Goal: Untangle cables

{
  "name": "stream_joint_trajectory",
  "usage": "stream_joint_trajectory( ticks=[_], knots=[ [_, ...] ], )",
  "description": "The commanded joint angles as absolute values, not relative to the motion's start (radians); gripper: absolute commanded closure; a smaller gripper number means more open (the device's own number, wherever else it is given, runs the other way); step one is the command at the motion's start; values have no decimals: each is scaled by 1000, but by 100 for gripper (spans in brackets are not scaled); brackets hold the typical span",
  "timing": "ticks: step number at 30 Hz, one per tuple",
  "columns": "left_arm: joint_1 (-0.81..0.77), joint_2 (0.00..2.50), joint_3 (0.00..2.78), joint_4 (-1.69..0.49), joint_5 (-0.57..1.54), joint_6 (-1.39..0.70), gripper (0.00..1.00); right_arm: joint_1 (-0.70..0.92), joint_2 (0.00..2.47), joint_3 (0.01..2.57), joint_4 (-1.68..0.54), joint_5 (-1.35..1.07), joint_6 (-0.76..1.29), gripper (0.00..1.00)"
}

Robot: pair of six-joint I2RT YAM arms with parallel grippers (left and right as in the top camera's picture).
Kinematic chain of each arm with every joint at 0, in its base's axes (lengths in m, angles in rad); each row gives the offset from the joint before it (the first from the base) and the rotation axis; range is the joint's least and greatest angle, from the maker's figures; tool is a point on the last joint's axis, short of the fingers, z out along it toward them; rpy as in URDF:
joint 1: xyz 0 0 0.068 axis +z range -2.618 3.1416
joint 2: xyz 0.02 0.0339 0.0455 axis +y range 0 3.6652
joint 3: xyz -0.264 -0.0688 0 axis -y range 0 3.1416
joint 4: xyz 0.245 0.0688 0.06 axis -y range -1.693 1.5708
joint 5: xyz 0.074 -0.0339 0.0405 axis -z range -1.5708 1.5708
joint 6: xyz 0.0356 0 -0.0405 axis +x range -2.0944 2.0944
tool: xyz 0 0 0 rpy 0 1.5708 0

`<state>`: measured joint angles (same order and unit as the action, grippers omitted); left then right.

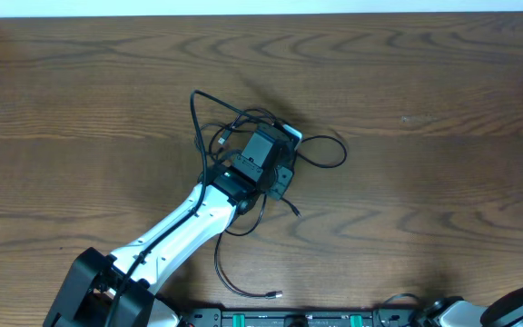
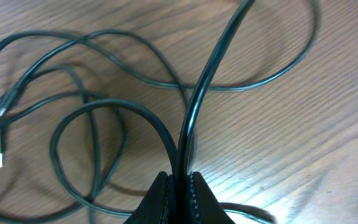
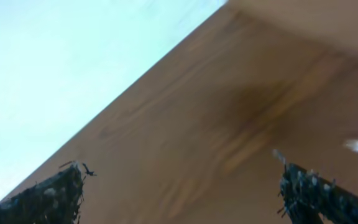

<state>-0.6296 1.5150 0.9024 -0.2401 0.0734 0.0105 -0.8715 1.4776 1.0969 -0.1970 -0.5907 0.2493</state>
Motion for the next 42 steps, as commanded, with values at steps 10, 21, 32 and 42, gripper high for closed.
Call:
stream_joint_trajectory(
  ticks=[10,21,32,42],
  knots=[
    [-625,1517,886,-112,461,-9,93,-319,1479,1099,-466,-659,276,1],
    [-625,1513,886,9,444,158,93,30,1576,1097,-508,-664,701,1],
    [-625,1513,886,5,392,157,93,207,1688,1097,-506,-569,1018,40],
    [-625,1513,886,-32,373,157,64,237,1710,1097,-587,-367,1045,90]
  ],
)
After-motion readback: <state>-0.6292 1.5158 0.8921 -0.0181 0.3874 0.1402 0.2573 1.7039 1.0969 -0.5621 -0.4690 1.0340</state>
